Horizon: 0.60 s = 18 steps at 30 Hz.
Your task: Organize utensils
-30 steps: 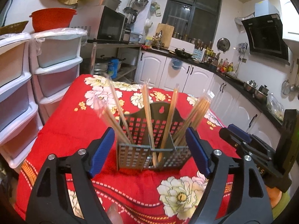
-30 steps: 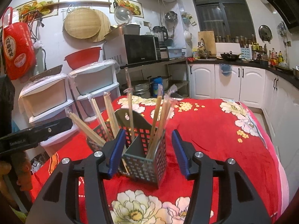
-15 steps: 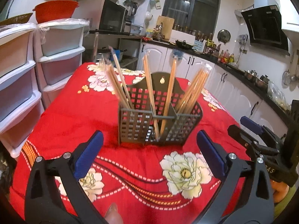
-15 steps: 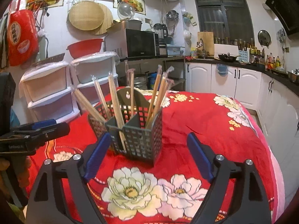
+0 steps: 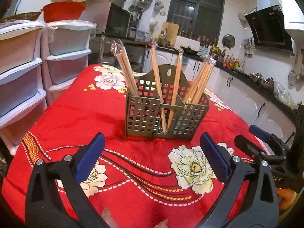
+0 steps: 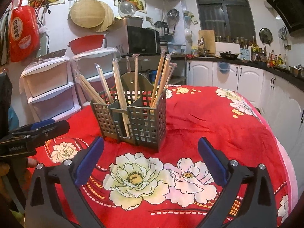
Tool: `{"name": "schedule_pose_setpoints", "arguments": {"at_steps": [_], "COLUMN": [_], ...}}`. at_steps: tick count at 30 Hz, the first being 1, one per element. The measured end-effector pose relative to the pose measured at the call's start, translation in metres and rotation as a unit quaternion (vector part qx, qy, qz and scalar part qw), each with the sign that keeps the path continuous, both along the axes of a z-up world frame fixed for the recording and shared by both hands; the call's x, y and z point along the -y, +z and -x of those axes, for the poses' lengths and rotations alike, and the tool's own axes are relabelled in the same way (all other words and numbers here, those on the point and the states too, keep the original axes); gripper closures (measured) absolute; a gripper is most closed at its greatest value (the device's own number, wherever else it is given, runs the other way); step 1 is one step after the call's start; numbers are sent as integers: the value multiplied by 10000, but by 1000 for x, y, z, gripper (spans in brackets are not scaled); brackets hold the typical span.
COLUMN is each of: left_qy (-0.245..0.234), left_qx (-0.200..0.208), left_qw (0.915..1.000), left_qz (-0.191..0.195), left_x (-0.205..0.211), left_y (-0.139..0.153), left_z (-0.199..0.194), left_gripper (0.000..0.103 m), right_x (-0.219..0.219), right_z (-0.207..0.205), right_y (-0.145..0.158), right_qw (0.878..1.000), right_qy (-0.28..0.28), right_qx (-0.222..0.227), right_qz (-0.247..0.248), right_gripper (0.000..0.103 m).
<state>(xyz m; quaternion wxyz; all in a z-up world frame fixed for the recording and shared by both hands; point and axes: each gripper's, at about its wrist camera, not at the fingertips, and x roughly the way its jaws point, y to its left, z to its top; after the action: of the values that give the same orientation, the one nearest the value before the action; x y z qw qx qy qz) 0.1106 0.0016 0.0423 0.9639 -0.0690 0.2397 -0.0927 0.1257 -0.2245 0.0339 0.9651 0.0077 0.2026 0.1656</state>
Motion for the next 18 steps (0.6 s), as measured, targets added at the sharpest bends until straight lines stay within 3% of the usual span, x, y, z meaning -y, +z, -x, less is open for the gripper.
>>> {"name": "schedule_pose_setpoints", "arguments": {"at_steps": [11,18], "left_qy": [108,116], "left_qx": [386,337], "left_qw": [9992,9994], "left_qz": [-57,-29], "left_x": [-2,-3], "left_y": [-14,-23], "left_z": [-3,-6], "left_gripper": [12,12], "right_x": [6,3], "right_z": [6,5], "right_y": [-11,-18], "right_qw": [9984,9982], "right_qy": [-319,-340], "right_qx": [464,498], "right_qz": [-34,56], "right_gripper": [7,7]}}
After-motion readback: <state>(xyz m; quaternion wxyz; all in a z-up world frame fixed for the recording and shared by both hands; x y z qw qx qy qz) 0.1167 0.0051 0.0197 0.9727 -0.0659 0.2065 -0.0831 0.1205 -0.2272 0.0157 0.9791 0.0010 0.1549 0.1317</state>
